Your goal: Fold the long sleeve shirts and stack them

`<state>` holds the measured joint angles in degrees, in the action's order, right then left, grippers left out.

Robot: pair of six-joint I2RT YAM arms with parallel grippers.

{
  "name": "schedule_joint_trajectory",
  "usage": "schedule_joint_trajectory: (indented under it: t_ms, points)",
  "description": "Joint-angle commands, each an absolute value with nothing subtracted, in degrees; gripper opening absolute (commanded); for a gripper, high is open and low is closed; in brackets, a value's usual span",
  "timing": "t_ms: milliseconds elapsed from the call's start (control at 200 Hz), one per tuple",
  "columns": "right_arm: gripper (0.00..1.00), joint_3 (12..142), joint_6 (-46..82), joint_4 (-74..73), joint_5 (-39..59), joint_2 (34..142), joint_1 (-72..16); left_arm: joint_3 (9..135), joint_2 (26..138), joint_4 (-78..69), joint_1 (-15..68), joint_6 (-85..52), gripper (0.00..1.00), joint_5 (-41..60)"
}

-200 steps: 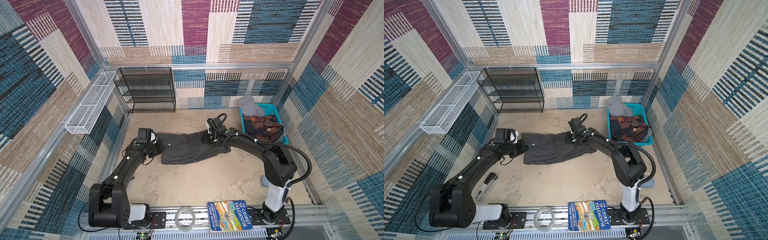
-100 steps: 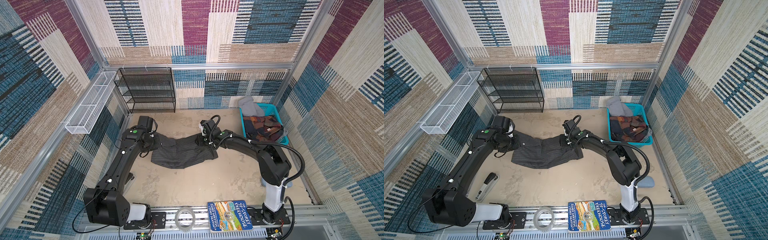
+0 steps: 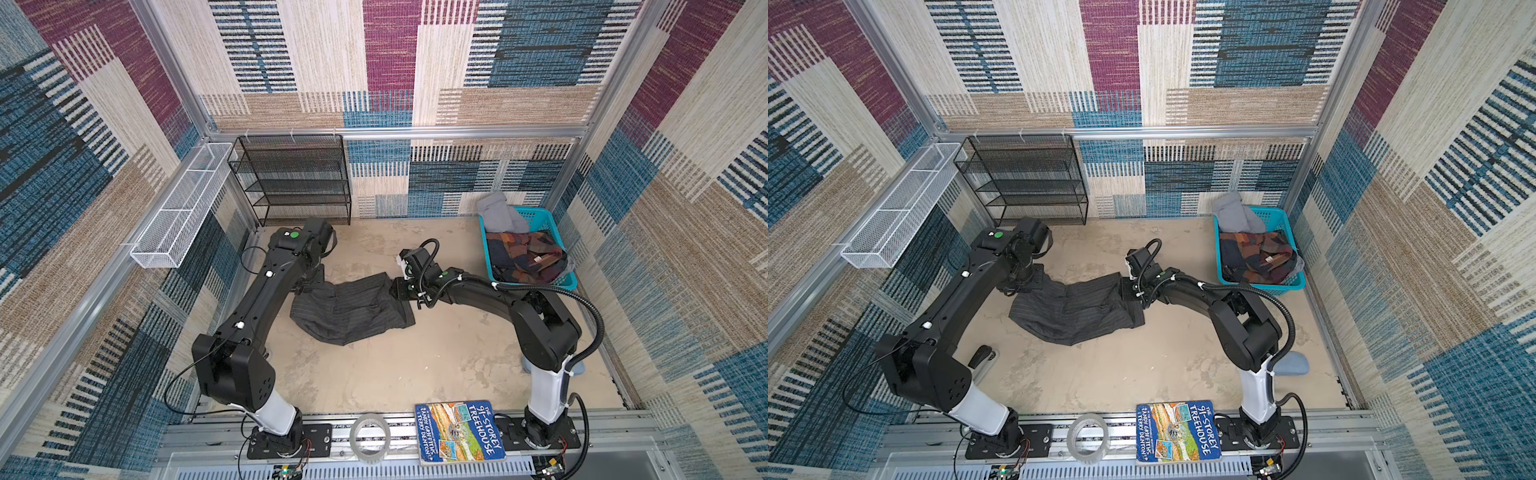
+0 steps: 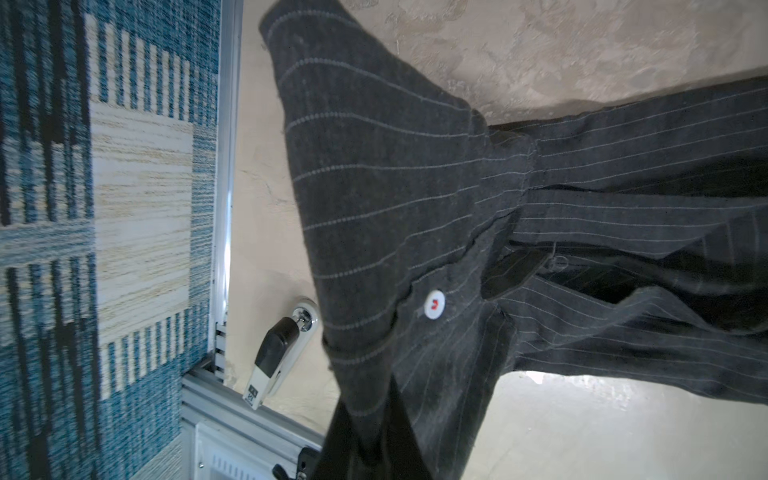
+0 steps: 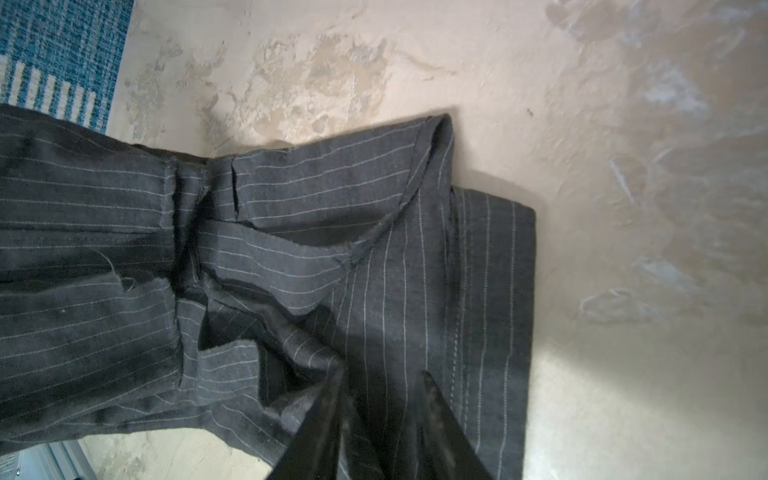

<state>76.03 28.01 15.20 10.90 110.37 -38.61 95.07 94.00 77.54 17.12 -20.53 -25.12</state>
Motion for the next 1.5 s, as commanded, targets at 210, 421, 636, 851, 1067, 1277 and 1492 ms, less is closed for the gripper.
schedule_joint_trajectory:
  t_ms: [210, 421, 636, 851, 1067, 1277, 1492]
  points:
    - [0.33, 71.31, 28.56, 10.08, 10.93, 111.01, -38.76, 110.75, 106.32, 91.42, 25.76, -27.74, 0.0, -35.25]
    - [0.32, 69.62, 29.21, 7.6, 11.27, 112.1, -38.77, 119.64, 113.27, 98.97, 30.9, -33.24, 0.0, -37.19]
    - [0.32, 68.86, 29.59, 6.22, 11.89, 111.13, -38.67, 128.91, 118.88, 101.6, 34.58, -36.68, 0.05, -33.98]
    - [0.32, 66.54, 30.36, 5.32, 11.65, 108.04, -37.06, 132.6, 121.73, 101.71, 36.64, -38.82, 0.16, -31.77]
    - [0.32, 64.43, 30.05, 5.54, 11.2, 104.59, -36.56, 131.95, 121.32, 101.64, 36.6, -37.09, 0.02, -36.09]
    - [0.32, 61.14, 28.94, 4.81, 11.63, 99.47, -37.23, 130.71, 119.8, 101.6, 35.54, -31.76, 0.0, -37.52]
    - [0.33, 60.3, 28.64, 1.63, 16.07, 98.76, -39.79, 130.19, 118.48, 101.44, 33.95, -28.43, 0.0, -36.62]
